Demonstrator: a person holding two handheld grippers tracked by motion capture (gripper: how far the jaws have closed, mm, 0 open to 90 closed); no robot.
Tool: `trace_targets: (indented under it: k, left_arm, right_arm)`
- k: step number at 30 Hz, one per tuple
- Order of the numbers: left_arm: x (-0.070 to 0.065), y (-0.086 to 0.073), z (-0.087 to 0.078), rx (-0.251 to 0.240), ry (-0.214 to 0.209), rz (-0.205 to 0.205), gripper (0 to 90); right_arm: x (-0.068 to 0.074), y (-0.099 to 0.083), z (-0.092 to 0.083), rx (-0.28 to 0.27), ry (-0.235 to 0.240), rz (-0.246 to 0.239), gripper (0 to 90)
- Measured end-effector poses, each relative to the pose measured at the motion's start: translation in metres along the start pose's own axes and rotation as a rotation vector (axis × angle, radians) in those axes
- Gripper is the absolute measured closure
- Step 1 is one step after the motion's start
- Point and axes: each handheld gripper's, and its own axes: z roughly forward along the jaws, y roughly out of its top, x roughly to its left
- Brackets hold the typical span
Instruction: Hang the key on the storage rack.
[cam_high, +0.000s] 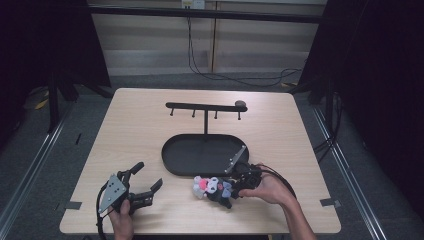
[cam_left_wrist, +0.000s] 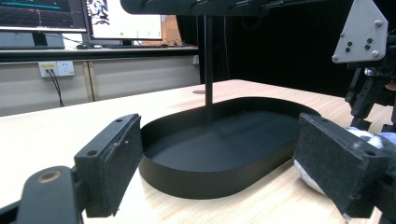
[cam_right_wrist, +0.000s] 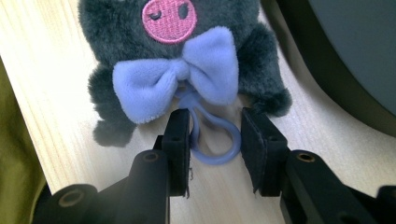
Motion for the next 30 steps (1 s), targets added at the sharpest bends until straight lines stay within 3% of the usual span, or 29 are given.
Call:
trace_targets:
  k: [7, 9, 13, 14, 21, 30]
  left_arm:
    - [0.0, 0.0, 0.0, -0.001, -0.002, -0.001, 15.4]
    - [0.0, 0.0, 0.0, 0.0, -0.002, 0.0, 15.4]
    - [0.0, 0.0, 0.0, -0.001, -0.002, 0.0, 15.4]
    - [0.0, 0.0, 0.0, -0.001, -0.002, 0.0, 15.4]
    - [0.0, 0.0, 0.0, -0.001, -0.003, 0.0, 15.4]
    - [0.0, 0.0, 0.0, -0.001, -0.003, 0.0, 15.4]
  right_arm:
    - [0.004, 0.002, 0.001, 0.017, -0.023, -0.034, 63.7]
    - [0.005, 0.004, 0.002, 0.007, -0.036, -0.024, 59.6]
    - [0.009, 0.009, 0.004, 0.011, -0.034, -0.064, 59.5]
    - [0.009, 0.01, 0.004, 0.017, -0.026, -0.064, 64.6]
    - [0.007, 0.011, 0.003, 0.051, 0.029, -0.059, 66.1]
    - [0.008, 0.008, -0.015, 0.003, 0.054, -0.039, 66.0]
